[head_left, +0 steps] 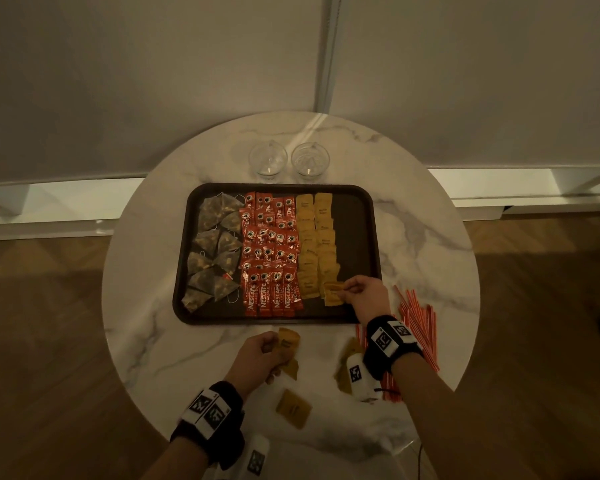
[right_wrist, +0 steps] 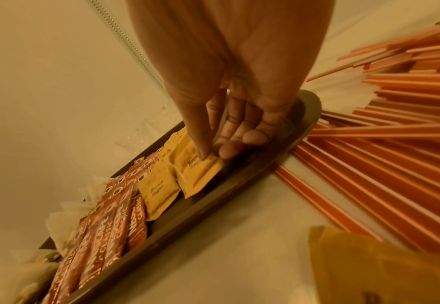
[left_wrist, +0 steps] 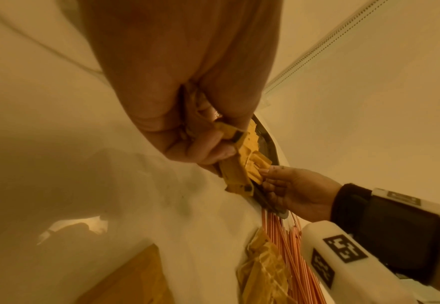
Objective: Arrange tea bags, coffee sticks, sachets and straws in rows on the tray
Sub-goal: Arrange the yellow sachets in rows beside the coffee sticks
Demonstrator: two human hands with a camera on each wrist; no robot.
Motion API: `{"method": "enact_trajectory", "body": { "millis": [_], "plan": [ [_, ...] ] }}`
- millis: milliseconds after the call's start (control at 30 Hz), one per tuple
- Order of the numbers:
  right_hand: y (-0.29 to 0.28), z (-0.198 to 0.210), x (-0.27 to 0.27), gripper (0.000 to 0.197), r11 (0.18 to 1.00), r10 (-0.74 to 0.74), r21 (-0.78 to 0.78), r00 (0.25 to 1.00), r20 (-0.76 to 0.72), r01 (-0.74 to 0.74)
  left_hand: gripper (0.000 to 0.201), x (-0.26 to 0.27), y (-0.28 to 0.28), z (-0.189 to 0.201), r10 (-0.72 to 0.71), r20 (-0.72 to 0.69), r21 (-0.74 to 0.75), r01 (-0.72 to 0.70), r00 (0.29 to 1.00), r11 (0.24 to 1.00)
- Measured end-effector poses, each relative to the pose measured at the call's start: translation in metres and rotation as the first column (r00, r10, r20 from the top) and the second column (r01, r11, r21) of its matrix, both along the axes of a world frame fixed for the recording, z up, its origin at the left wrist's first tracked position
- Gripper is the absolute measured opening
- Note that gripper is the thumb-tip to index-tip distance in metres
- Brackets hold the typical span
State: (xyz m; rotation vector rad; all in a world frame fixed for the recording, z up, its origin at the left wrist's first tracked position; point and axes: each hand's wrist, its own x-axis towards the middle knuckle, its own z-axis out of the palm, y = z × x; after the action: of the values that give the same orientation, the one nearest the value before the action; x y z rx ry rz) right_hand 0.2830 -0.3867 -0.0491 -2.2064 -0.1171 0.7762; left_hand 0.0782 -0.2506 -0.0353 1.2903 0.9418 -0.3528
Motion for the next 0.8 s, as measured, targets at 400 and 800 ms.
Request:
{"method": "enact_trajectory", "body": {
  "millis": [400,800],
  "plan": [
    [-0.018,0.021,0.001,0.006,0.992,0.045,0.112,0.998,0.043,-0.050,0.006,-0.001,0.002,-0.002,-0.009,0.010,0.023,0.008,1.000,1.000],
    [-0.004,0.003,0.010,0.017,0.986,0.168,-0.013,0.986,0.024,-0.168,0.017,-0.003,0.004,-0.005,0.063,0.006,0.000,-0.063,0.998,0.998]
  ]
}}
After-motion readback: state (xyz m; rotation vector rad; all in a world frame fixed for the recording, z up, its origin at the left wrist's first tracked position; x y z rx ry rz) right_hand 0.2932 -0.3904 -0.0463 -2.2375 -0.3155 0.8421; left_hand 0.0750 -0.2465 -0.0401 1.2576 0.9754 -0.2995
